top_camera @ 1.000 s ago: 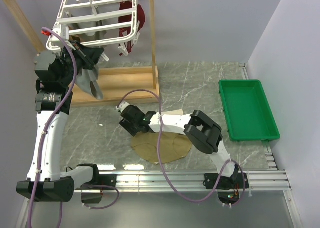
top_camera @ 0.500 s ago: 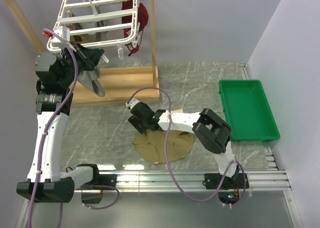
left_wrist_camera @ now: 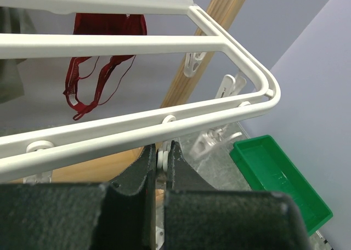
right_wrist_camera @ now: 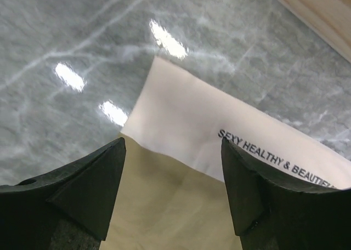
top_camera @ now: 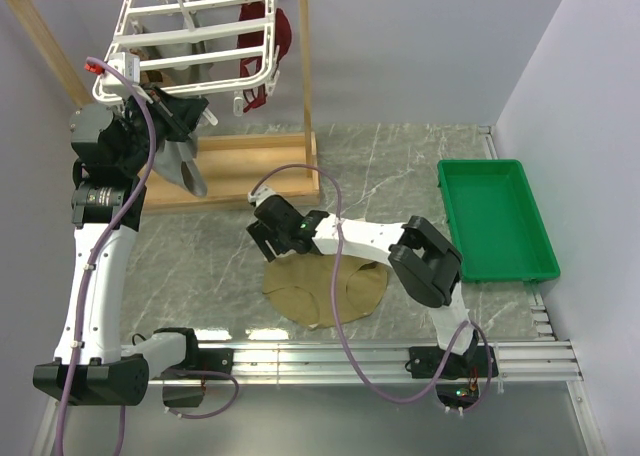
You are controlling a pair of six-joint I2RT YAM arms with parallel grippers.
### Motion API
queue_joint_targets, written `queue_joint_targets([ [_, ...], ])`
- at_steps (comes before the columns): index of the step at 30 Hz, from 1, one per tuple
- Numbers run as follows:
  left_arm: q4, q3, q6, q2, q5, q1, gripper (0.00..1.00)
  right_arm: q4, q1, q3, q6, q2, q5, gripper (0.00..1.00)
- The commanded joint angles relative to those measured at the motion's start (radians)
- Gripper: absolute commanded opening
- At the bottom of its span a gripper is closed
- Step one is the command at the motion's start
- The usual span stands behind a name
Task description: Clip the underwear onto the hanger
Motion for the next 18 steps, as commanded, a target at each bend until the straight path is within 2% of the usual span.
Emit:
queue_joint_targets([
  [1, 0.009, -0.009, -0.004, -0.021, 0.02, 0.002, 0.0, -0.004, 0.001, 0.072, 0.046, 0.036, -0.003, 0.77],
  [9, 0.002, -0.014, 0.003, -0.027, 0.016, 0.002, 0.0, -0.013, 0.016, 0.133, 0.048, 0.114, 0.002, 0.77],
  [18, 0.005, -0.012, 0.003, -0.024, 0.024, 0.002, 0.0, 0.003, 0.017, 0.09, -0.015, 0.14, 0.077, 0.79],
])
